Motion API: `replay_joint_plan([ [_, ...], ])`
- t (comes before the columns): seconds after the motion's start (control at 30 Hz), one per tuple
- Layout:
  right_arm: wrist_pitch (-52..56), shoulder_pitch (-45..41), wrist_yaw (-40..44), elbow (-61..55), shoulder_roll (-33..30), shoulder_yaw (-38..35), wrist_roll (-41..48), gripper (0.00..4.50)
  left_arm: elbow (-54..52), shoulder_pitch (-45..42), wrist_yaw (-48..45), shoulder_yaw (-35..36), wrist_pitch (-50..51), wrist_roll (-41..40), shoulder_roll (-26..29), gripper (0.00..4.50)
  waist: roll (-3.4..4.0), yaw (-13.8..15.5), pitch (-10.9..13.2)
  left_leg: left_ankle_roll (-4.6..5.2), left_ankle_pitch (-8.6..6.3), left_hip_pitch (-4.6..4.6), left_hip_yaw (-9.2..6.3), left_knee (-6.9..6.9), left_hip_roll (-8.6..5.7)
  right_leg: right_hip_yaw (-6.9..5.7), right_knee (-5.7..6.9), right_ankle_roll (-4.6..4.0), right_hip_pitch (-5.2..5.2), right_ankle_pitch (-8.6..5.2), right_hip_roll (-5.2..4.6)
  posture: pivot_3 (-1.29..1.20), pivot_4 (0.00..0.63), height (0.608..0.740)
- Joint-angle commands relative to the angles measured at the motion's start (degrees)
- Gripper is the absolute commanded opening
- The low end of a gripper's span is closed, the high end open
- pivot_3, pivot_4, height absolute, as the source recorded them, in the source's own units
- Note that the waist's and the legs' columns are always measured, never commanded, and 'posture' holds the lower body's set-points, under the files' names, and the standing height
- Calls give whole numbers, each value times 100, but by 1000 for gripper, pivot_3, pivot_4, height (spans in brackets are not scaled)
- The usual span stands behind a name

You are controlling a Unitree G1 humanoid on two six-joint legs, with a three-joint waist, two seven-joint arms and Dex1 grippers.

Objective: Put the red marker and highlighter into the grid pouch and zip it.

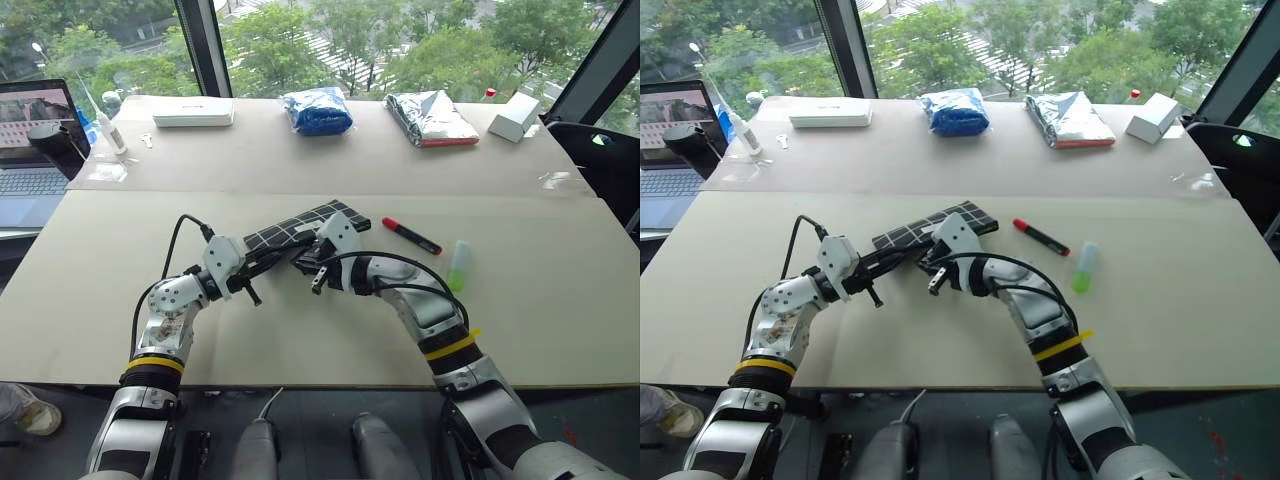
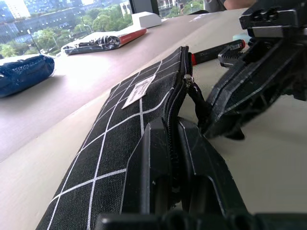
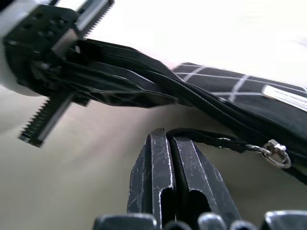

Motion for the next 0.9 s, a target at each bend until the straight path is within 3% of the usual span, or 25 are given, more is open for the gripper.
replay_joint_plan([
  [0.03, 119, -54, 161, -366, 103, 34, 201, 30, -32, -152, -1, 50, -95, -22, -27, 0, 0, 8, 0, 0, 0, -1, -1, 3, 0, -1, 0, 0, 0, 0, 0, 0, 150, 740],
  [0.17, 87, -124, -153, -84, 237, -143, 126, 30, -29, -160, 0, 35, -97, -10, -38, 0, 0, 5, 0, 0, 0, -2, -4, 4, 0, -3, 3, 0, -2, 0, 0, 0, 150, 740],
  [0.33, 248, -144, -257, -82, -14, -519, 226, 1545, -52, -113, -21, 33, -111, -3, -40, 0, 0, 25, 0, -1, 0, -4, -4, 5, 0, -4, 2, -1, -1, 0, 0, 0, 150, 740],
  [0.5, 1403, 188, 350, -1044, -566, -883, 1137, 3161, -88, -101, -50, 37, -99, -39, -65, 0, 0, 43, 0, -1, 0, -7, -4, 7, 0, -4, 2, 0, -2, 0, 0, 0, 150, 740],
  [0.7, 1739, 1512, 1443, -3242, -2253, -1269, 2081, 3161, -213, -118, -127, 89, 28, -219, -161, 0, -1, 116, 1, -1, 0, -21, -12, 9, -2, -8, -12, 1, -1, -1, -1, 0, 150, 740],
  [0.83, 1465, 1810, 795, -3372, -2638, -2164, 1936, 3161, -397, -54, -223, 113, 172, -386, -224, 0, -3, 102, 2, -1, 0, -23, -14, 20, -4, -8, -7, 2, 0, -1, -1, 0, 150, 740],
  [0.9, 1548, 1702, -195, -3047, -2542, -2762, 1610, 3161, -480, 3, -284, 65, 260, -440, -269, 0, -3, 97, 1, 0, 1, -21, -15, 23, -4, -7, -6, 2, 0, -1, -1, 0, 150, 740],
])
